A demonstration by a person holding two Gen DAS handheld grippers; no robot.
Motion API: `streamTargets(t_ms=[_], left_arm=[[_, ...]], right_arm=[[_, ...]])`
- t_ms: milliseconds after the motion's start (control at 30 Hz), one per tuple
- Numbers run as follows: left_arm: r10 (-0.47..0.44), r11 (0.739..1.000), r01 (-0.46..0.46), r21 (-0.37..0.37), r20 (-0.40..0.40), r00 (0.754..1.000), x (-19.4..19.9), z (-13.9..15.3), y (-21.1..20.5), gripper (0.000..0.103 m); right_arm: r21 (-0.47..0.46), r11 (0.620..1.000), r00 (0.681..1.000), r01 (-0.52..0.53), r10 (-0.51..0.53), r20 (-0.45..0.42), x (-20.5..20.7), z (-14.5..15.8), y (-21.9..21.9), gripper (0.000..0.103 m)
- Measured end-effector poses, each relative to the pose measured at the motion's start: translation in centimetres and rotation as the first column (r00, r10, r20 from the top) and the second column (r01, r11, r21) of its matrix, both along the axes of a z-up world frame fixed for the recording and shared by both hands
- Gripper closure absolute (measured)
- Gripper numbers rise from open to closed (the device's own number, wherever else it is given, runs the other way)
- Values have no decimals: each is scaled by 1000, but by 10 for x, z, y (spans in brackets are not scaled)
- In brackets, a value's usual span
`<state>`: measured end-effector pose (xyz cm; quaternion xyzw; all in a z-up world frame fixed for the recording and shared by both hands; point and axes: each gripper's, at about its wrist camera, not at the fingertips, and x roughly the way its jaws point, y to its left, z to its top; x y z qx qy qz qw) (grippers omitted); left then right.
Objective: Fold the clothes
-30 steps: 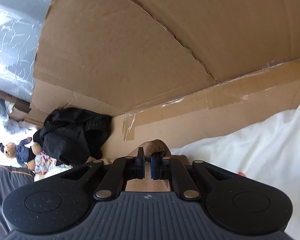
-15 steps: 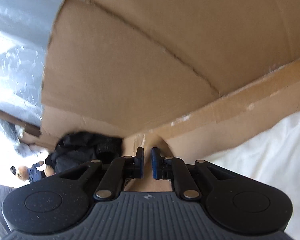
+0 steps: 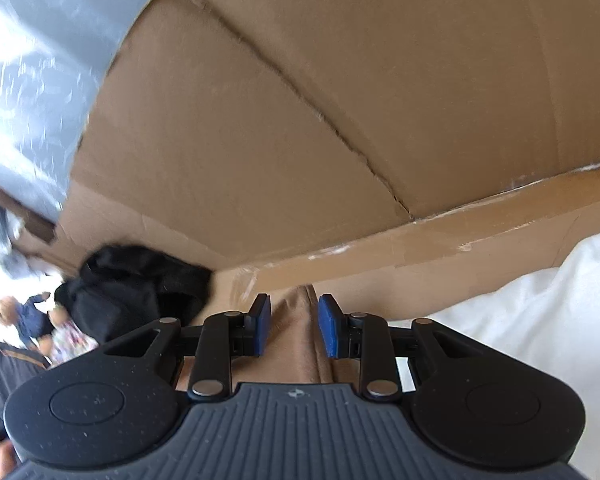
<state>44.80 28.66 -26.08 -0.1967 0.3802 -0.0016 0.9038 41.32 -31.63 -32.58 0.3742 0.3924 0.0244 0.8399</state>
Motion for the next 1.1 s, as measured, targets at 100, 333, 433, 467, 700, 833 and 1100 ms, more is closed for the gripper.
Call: streamTargets(t_ms=[100,333,433,467,700,833,1100], left_arm=[[-43,997,43,57,1,999,2,-1,-6,82],[-151,979,150,136,-1,988,11,-7,-23,60],[-185,969,184,165,-4,983,14,-12,-30,62],[-197,965,194,177,-6,980,15,-13,-33,62],[-220,959,214,187,15,975,19,-17,-35,94],[-183,966,175,189,26,983,20,-16,-30,100],[-57,990,56,127,7,998,25,-18,-13,100]], right_arm=[[-67,997,999,-48,47,-10,2,0,8,73],[-152,982,993,-114,114,-9,8,-1,19,73],[-189,972,990,-139,137,-20,13,-4,25,73],[-207,968,990,-144,141,-28,15,-6,27,73],[-250,957,987,-149,130,-90,21,-18,28,73],[-261,951,986,-166,153,-72,20,-18,29,101],[-297,947,991,-124,102,-87,23,-14,25,101]])
